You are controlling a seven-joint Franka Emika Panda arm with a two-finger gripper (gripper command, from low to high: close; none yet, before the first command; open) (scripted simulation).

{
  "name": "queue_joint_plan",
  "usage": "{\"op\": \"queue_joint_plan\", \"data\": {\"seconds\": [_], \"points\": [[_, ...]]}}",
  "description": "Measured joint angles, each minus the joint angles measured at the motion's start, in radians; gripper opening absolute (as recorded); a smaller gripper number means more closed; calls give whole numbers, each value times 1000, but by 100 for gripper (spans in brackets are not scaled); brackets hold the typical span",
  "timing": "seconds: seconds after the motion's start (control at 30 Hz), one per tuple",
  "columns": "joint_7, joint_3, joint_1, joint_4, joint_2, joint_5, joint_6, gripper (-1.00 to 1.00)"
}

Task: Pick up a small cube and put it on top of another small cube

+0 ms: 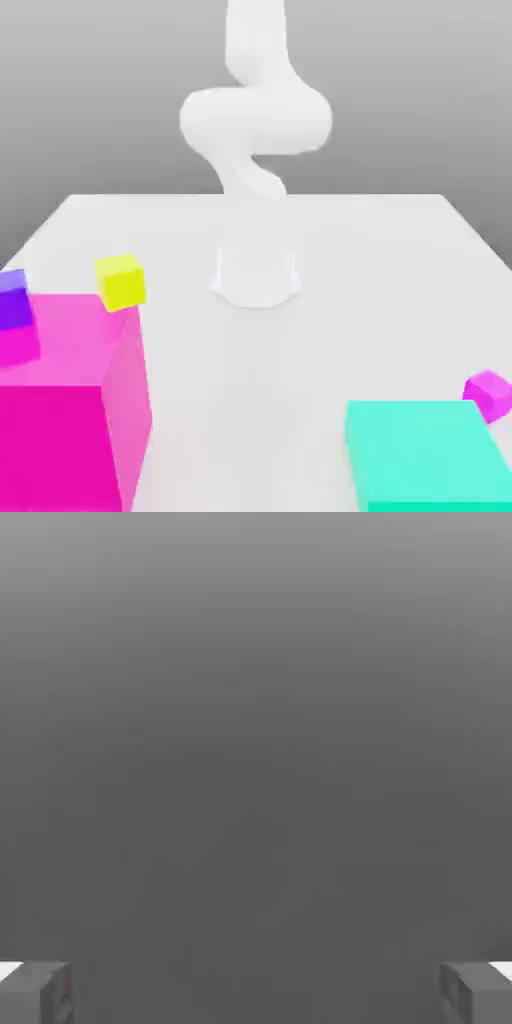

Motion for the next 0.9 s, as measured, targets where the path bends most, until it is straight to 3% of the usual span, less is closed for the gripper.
{"op": "queue_joint_plan", "data": {"seconds": [0.27, 0.5, 0.67, 0.9], "points": [[-21, 64, 152, -55, 284, 127, 112, 0], [18, 173, 247, -104, 524, 158, 214, 0], [111, 241, 339, -143, 697, 87, 295, 0], [338, 205, 495, -189, 936, -149, 405, 0]]}}
